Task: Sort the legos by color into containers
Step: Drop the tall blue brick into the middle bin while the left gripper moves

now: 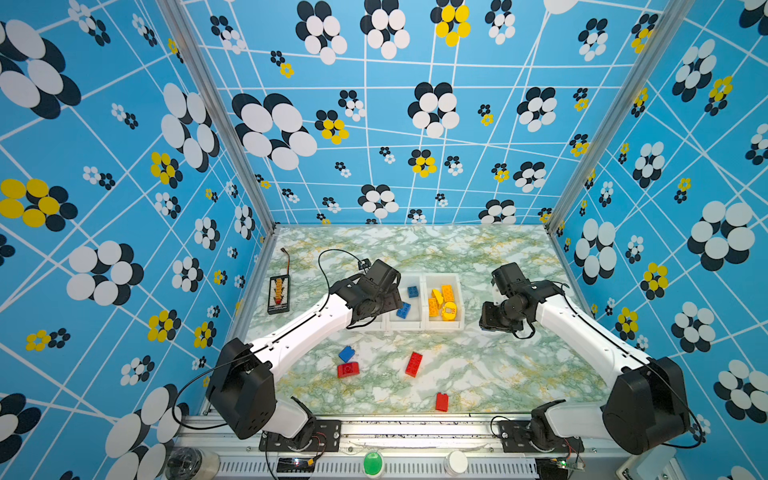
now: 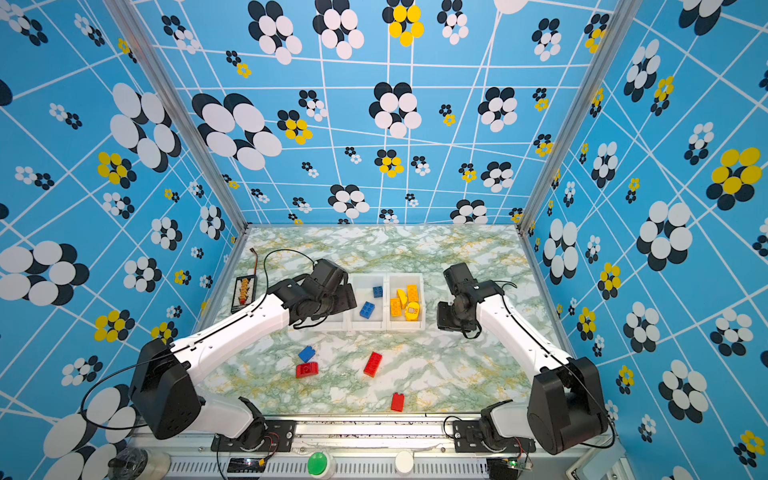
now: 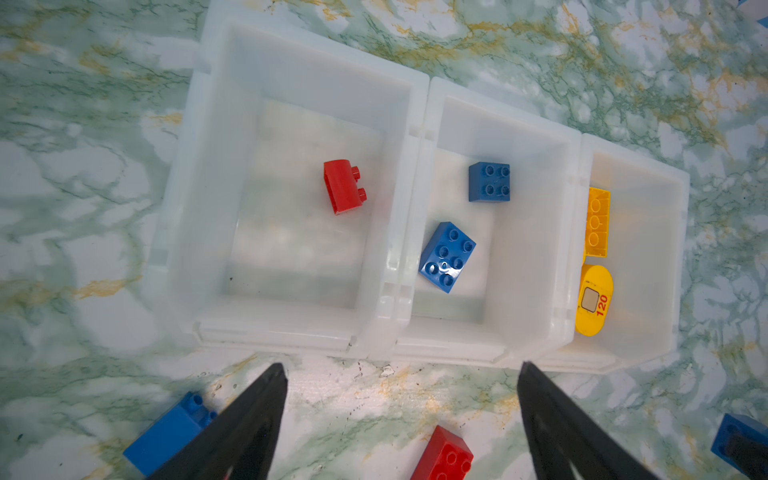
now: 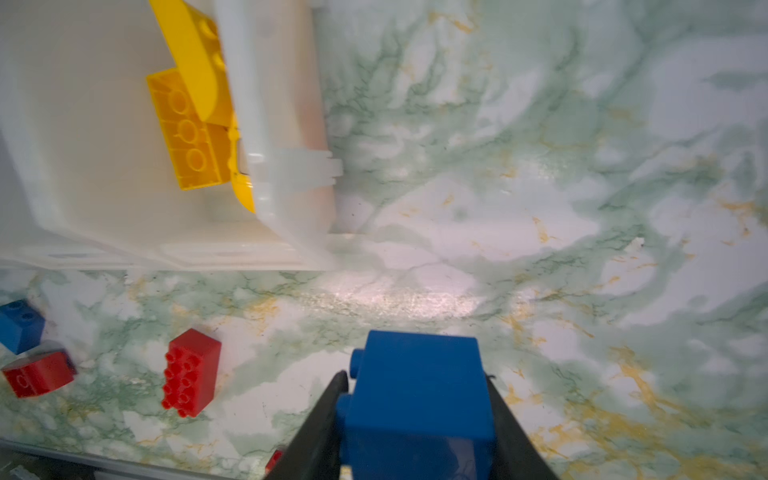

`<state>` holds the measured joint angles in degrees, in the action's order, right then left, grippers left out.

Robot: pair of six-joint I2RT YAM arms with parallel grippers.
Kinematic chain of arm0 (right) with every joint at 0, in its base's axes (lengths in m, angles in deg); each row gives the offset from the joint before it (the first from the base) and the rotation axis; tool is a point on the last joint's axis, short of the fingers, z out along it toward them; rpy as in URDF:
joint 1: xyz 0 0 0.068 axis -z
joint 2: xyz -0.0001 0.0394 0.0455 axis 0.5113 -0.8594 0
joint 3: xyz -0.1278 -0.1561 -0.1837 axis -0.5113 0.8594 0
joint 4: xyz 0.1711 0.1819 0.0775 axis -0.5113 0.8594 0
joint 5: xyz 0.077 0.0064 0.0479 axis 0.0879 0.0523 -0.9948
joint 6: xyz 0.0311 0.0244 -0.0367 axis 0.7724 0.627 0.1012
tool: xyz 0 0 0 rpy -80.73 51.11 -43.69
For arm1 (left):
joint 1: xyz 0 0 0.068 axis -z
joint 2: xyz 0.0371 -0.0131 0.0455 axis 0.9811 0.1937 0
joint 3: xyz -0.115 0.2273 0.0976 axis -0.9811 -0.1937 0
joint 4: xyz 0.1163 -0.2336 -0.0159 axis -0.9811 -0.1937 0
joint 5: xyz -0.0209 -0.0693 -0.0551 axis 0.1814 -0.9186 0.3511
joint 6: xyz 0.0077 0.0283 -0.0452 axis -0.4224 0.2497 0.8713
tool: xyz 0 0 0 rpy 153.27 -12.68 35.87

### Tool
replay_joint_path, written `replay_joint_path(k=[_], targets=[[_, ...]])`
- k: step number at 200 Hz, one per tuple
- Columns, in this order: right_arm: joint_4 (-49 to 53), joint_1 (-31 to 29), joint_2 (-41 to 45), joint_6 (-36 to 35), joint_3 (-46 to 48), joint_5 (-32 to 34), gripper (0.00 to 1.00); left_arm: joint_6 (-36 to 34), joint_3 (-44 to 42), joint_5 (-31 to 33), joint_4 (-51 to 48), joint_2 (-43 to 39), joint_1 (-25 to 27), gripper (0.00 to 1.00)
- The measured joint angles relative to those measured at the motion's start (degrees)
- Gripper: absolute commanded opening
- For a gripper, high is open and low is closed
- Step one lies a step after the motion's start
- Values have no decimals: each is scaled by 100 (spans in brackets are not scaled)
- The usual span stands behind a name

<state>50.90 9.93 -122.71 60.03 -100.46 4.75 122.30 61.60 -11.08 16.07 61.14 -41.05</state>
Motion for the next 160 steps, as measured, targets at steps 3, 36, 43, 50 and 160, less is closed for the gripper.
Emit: replay_joint_path(k=[3, 36, 43, 50, 160], targets=[[13, -57, -28, 9, -72, 2, 40, 11, -28, 4, -2, -39, -15, 88], [15, -708, -509, 59, -946, -2, 40, 57, -339, 17, -26, -367, -116, 89], [11, -837, -640, 59, -1119, -4, 40, 59, -404, 17, -37, -422, -136, 89], [13, -955, -769, 57, -1274, -2, 40, 76, -461, 20, -61, -466, -149, 89], [-2, -2044, -2944, -208, -3654, -4, 41, 251, -955, 103, -323, -1193, -354, 89]])
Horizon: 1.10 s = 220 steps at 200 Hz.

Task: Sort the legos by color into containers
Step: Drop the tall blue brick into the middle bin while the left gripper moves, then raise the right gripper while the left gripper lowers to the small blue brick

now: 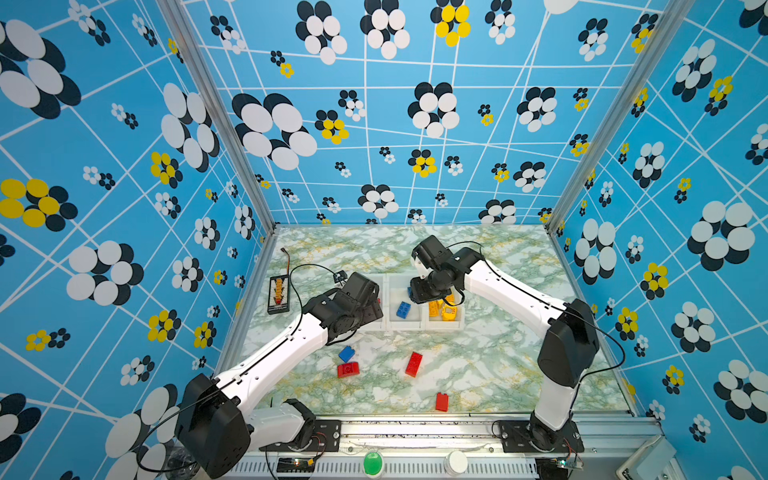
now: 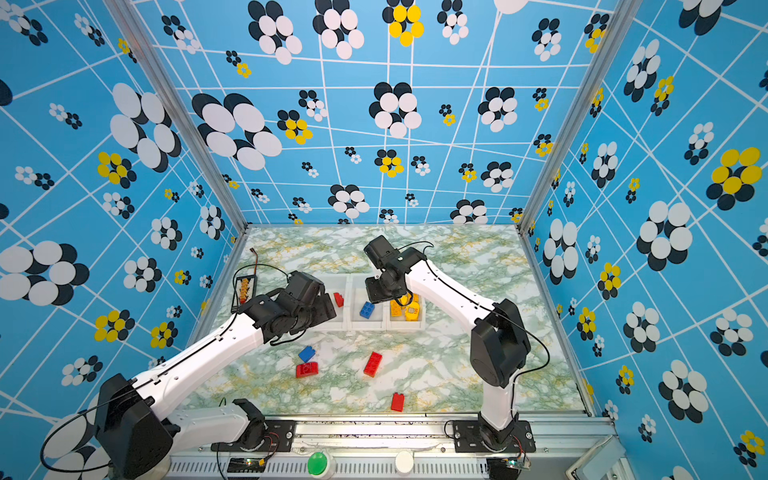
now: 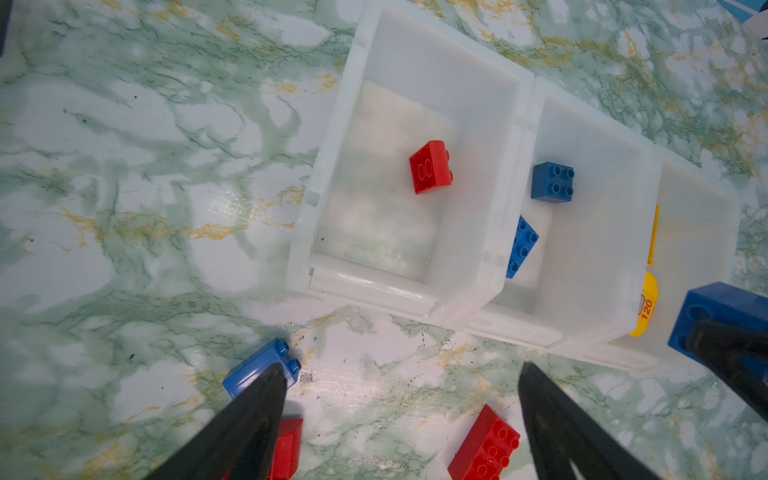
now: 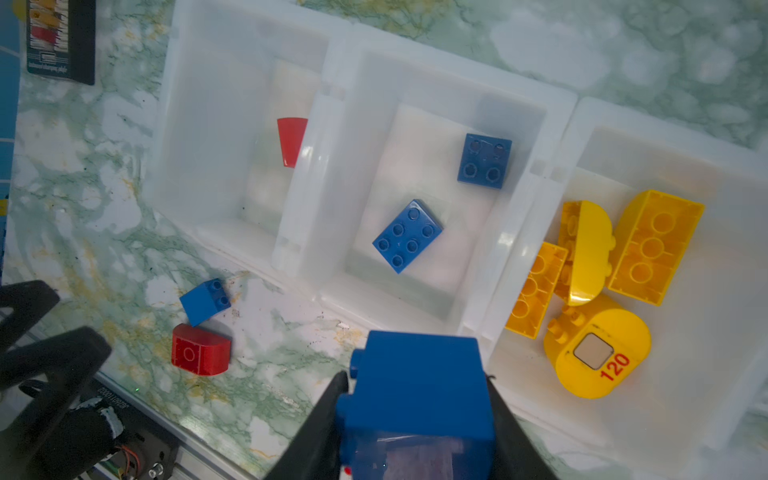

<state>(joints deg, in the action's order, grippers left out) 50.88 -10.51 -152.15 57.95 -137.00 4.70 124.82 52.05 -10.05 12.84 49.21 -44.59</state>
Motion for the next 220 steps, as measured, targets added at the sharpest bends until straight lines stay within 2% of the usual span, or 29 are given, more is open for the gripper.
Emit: replay_joint_path(k=[53, 97, 122, 165, 220], targets=[[20, -26, -975, -103, -938, 2, 41, 22, -195, -2, -70, -221, -76, 89], [79, -26, -1478, -153, -1233, 2, 42, 44, -271, 2, -138, -339, -92, 89], [142, -26, -1593, -166, -1241, 2, 48, 61, -308, 20, -155, -433, -98, 89], [151, -26, -1805, -208, -1298, 2, 64, 81, -315, 63, -289, -573, -129, 89], [192, -26, -1814, -256, -1399, 4, 67, 103, -317, 63, -308, -588, -138, 89]])
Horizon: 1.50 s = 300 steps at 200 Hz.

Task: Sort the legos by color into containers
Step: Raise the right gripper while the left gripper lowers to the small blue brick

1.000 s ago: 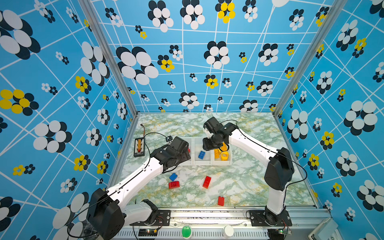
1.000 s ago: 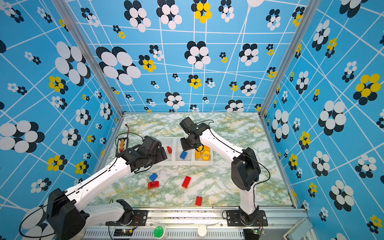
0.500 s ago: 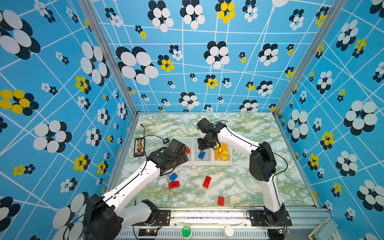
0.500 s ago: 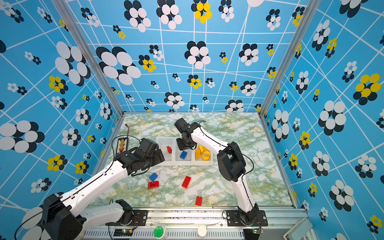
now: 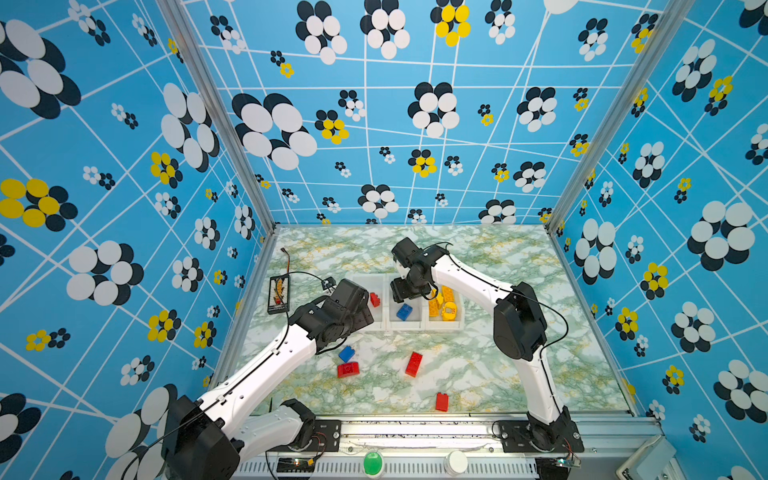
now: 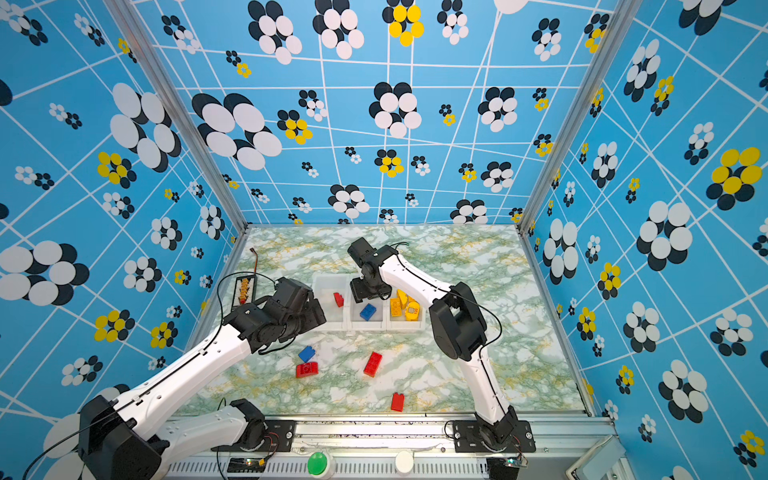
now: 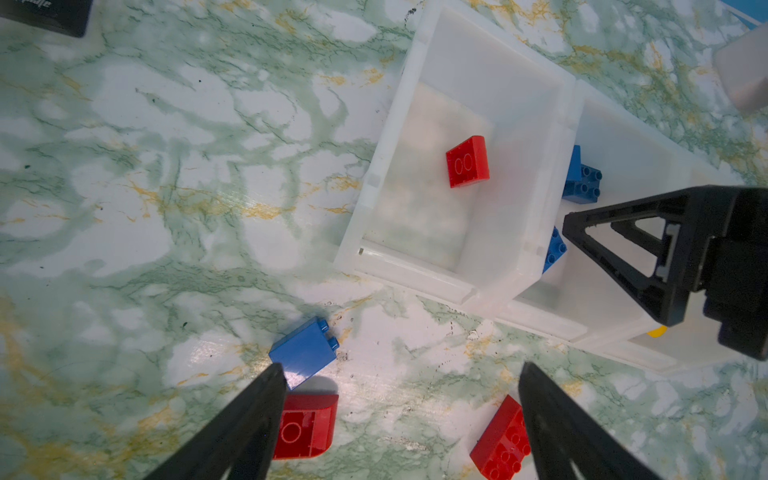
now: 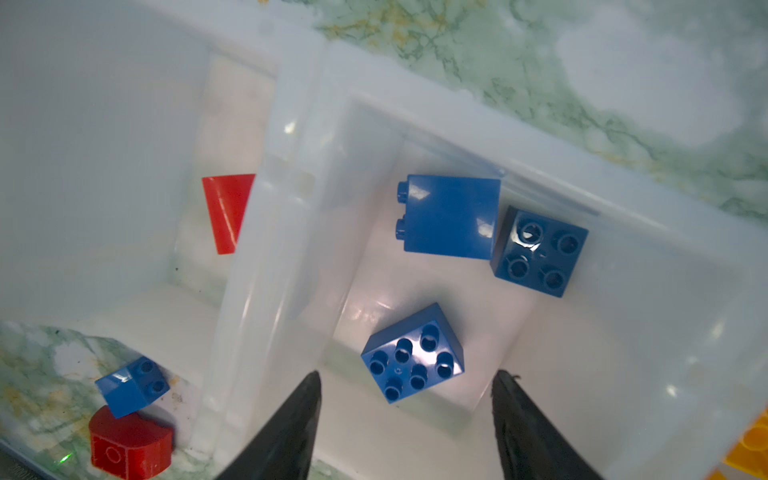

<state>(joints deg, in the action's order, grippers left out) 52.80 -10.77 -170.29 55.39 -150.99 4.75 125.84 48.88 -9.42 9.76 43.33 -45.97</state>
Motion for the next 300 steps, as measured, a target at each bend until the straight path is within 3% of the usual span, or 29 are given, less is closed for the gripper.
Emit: replay_joint_path(k=[111, 198, 300], targets=[[76, 0, 682, -39, 247, 0, 74, 192, -201, -2, -236, -155, 0, 89], [107, 2, 1904, -35, 1165, 26, 79, 870, -560, -17, -487, -59, 0, 87], [271, 72, 3139, 151, 2516, 116, 83, 1683, -1521, -267, 168, 131, -190, 79]])
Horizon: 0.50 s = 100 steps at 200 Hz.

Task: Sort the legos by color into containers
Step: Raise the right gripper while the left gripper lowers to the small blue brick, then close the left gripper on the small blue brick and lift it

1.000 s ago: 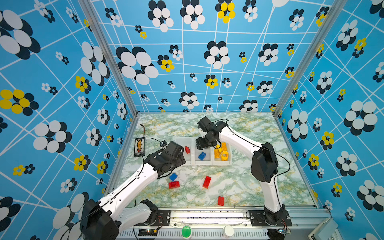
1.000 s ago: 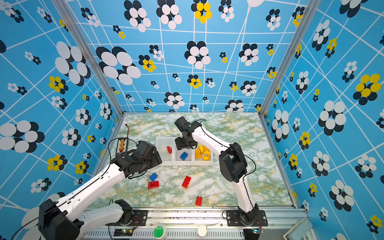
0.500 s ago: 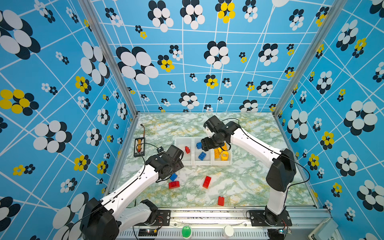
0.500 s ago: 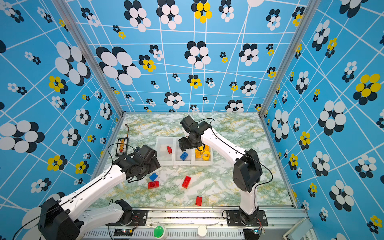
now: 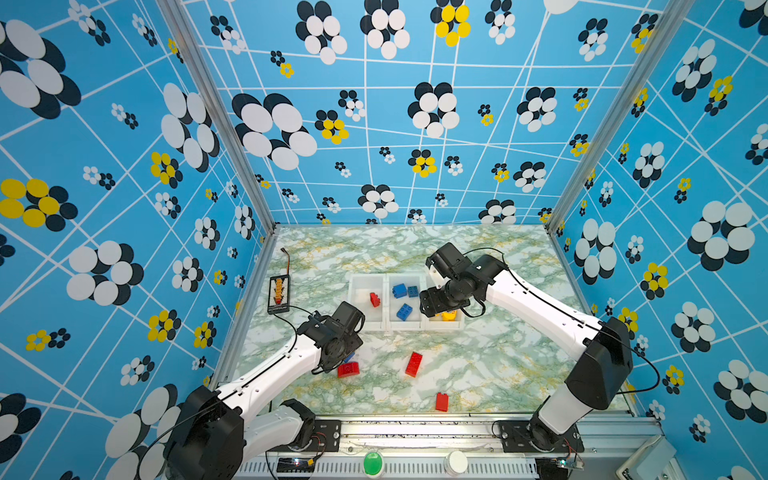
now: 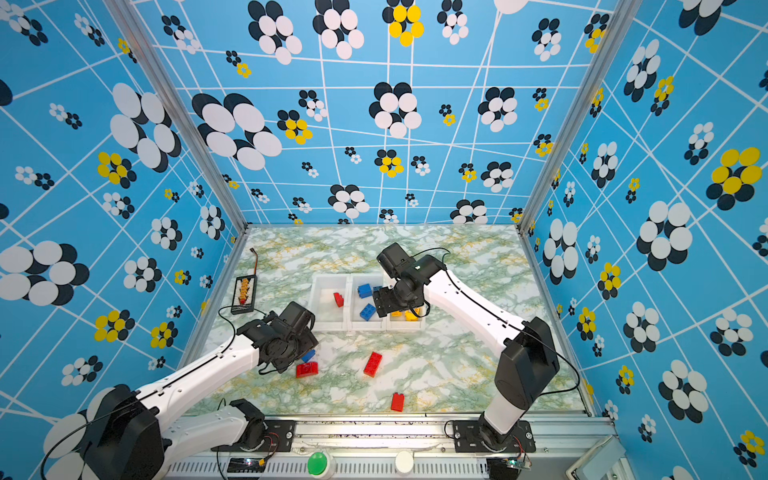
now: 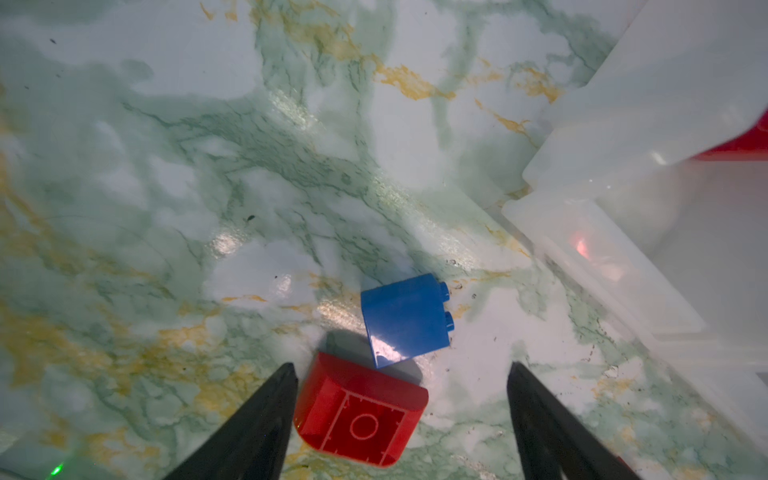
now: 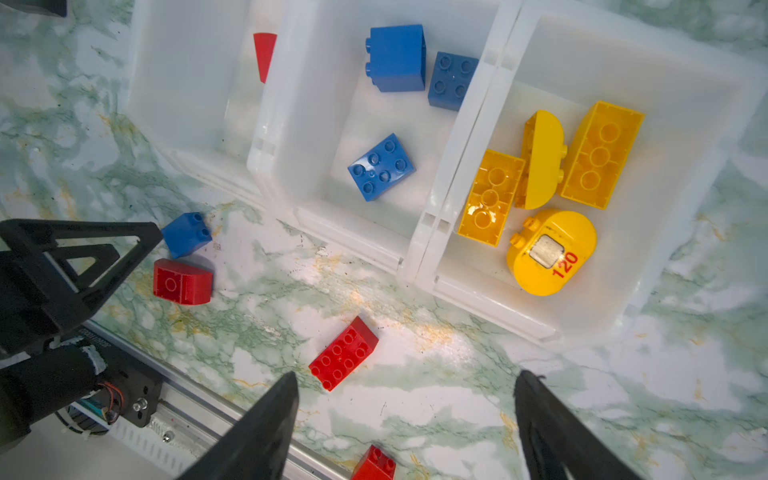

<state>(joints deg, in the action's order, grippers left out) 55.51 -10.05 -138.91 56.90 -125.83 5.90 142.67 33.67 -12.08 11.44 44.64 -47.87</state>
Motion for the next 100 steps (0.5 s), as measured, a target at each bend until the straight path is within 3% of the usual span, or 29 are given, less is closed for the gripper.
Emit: replay_joint_path(k=[100], targets=[[55, 138, 219, 28, 138, 39, 83, 116, -155, -107, 719, 627, -20, 69]])
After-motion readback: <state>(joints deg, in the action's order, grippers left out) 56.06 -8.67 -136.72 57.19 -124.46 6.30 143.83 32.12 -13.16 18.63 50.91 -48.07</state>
